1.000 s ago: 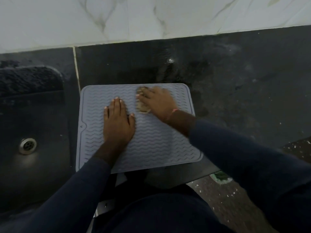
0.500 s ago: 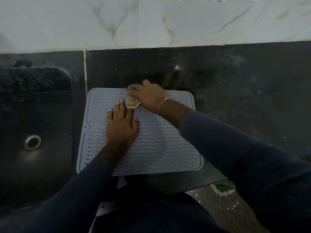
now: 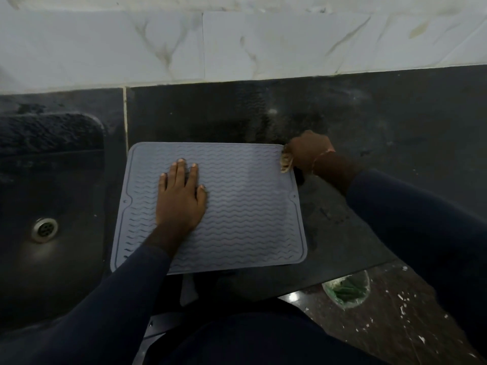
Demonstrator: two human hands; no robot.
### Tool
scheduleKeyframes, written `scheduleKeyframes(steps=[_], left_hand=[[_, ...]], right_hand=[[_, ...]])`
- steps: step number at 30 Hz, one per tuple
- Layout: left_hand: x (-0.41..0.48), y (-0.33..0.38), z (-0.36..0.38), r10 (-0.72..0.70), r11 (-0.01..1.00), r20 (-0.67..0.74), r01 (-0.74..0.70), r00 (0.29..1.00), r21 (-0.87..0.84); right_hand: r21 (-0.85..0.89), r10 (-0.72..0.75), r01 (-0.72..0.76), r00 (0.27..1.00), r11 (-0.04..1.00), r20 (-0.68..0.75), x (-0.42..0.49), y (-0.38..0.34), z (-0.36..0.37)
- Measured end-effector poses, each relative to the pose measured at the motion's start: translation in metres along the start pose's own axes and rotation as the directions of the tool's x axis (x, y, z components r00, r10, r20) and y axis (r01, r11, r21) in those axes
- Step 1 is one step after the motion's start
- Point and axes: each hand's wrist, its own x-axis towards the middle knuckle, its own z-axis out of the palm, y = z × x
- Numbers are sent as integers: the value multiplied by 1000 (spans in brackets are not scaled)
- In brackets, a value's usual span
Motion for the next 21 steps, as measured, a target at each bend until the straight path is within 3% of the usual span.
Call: scheduleKeyframes(steps=[3,5,6,8,10,12,13,16,19,21], left_hand=[[0,1,-1,-7,1000,9,7,1000,0],[-2,1,-3,-4,1000,18,4,1000,-9],[-3,0,-3,2,1000,20,-2,1000,-12],[-3,1,-3,7,1000,11,-7,1000,-12],[-3,1,-2,4,1000,7,-4,1000,-16],[-3,1,-2,-10,1000,-13,10,1000,-22],[-3,2,-2,-12,1000,-17,11,1000,-26],[-3,2,-1,-6,999,-11,6,1000,-42],[-11,6,-3,-18,997,-87,12,996,-70],[-31,10,-2,-46,993,-121,33,992,-109]], right_hand=[[96,-176,189,976,977,-131,-3,-32,-7],[169,-310,325,945,931,-109,-12,-45,2],[193,-313,324,946,926,-87,-18,-40,9],[238,-133,146,989,960,-72,-22,-17,18],[185,129,-121,991,975,-33,-19,10,18],[173,233,-223,972,959,-38,-21,21,15],[227,210,-189,975,955,-72,-26,15,12],[434,-38,123,979,893,-200,-61,-49,12],[299,-383,442,893,846,-235,-106,-117,26],[270,-403,439,897,857,-180,-123,-106,45]])
